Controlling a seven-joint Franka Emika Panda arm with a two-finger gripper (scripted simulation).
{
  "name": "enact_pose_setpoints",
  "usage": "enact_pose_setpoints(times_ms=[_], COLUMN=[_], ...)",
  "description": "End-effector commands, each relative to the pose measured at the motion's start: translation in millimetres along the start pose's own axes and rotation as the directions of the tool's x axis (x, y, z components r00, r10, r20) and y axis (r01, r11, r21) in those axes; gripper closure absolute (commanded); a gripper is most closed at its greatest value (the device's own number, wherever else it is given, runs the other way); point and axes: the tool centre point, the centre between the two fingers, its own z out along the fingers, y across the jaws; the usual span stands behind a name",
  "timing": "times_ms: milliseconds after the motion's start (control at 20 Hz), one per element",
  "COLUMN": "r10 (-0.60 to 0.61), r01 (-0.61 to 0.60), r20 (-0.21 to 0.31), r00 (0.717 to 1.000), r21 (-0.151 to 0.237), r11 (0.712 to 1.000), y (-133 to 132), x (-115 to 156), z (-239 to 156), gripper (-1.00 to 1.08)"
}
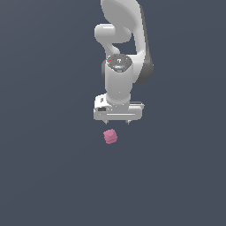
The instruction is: Pick up the object and move it to a goal position.
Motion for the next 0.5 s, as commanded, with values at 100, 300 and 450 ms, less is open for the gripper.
enact_pose_setpoints(times_ms=[100, 300, 450], r10=[-0.004, -0.031, -0.047], r01=[0.004, 0.031, 0.047], r20=[-0.002, -0.018, -0.029], r00=[1.0, 0.999, 0.998], r21=[-0.001, -0.009, -0.015], r11=[1.0, 0.999, 0.999], y=[-1, -7, -11], x=[1, 5, 7], z=[-1, -5, -9], gripper=[-0.92, -0.92, -0.92])
